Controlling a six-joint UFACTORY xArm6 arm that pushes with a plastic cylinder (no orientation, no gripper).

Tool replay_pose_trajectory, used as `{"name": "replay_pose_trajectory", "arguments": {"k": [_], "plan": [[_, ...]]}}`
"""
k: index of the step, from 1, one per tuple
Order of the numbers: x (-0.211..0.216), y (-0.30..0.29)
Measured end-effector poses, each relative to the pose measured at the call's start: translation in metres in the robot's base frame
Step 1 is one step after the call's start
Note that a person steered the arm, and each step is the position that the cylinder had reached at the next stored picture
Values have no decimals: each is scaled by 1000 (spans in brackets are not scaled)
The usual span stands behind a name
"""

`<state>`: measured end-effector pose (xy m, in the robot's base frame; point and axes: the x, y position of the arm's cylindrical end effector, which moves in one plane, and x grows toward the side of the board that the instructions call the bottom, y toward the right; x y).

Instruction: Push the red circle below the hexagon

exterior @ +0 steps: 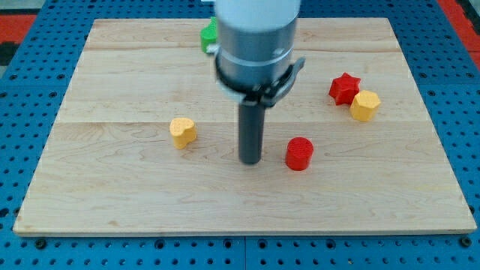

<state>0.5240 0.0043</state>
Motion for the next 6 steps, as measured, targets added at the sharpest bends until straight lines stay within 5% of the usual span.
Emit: {"name": "replay_pose_trajectory", "arguments": {"k": [1, 2, 4, 5, 6], "plan": [[-14, 76], [-70, 117], [-15, 105], [-31, 163], [-68, 161]]}}
